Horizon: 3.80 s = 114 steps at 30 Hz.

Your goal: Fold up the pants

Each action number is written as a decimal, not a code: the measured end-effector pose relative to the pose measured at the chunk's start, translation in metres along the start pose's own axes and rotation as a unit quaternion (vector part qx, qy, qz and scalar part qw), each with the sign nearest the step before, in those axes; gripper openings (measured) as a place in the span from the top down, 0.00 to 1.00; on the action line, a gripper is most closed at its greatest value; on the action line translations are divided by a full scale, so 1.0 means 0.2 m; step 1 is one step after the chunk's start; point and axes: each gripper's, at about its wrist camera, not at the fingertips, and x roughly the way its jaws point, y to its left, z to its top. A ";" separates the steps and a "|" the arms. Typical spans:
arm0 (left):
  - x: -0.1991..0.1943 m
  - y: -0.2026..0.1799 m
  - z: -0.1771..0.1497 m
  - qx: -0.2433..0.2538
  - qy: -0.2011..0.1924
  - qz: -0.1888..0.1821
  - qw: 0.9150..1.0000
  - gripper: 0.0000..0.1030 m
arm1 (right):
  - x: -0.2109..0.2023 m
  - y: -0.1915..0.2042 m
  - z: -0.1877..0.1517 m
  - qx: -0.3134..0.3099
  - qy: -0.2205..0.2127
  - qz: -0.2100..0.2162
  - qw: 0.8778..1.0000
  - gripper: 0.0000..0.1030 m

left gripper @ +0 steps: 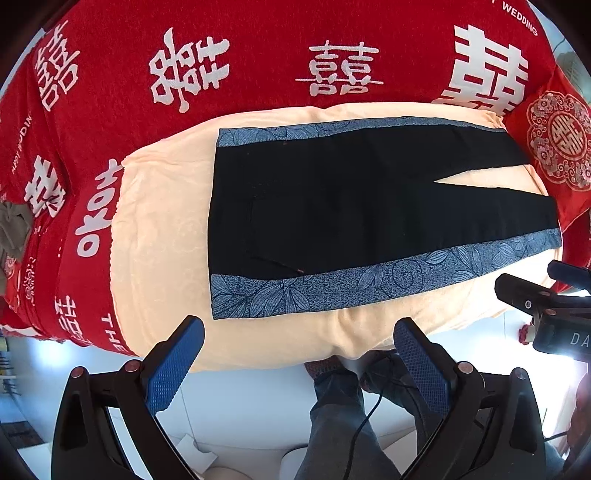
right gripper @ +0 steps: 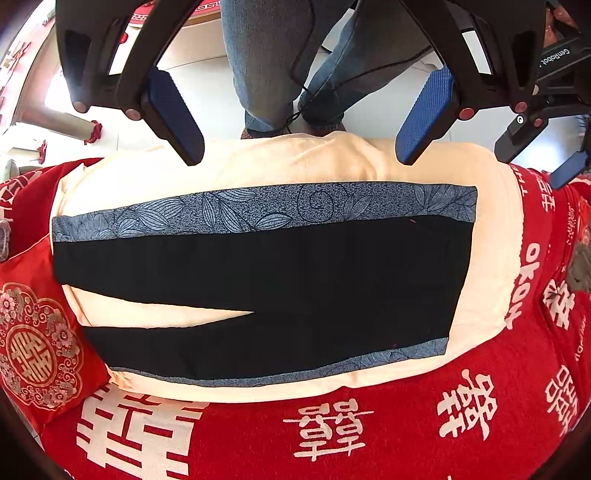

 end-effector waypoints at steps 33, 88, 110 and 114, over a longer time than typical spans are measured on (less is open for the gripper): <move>0.01 0.07 0.06 -0.006 -0.010 0.019 1.000 0.00 | 0.01 0.04 0.06 -0.003 0.002 -0.012 1.000 0.00; 0.87 0.42 -0.15 -0.254 0.053 -0.209 0.943 0.12 | 1.09 0.00 -0.14 0.124 0.135 0.376 0.908 0.32; 1.13 0.47 -0.10 -0.356 0.033 -0.283 0.890 0.65 | 1.07 0.04 0.06 0.111 0.074 0.463 0.876 0.76; 1.09 0.48 -0.09 -0.328 0.023 -0.286 0.900 0.67 | 1.12 -0.14 -0.01 0.164 0.070 0.443 0.879 0.44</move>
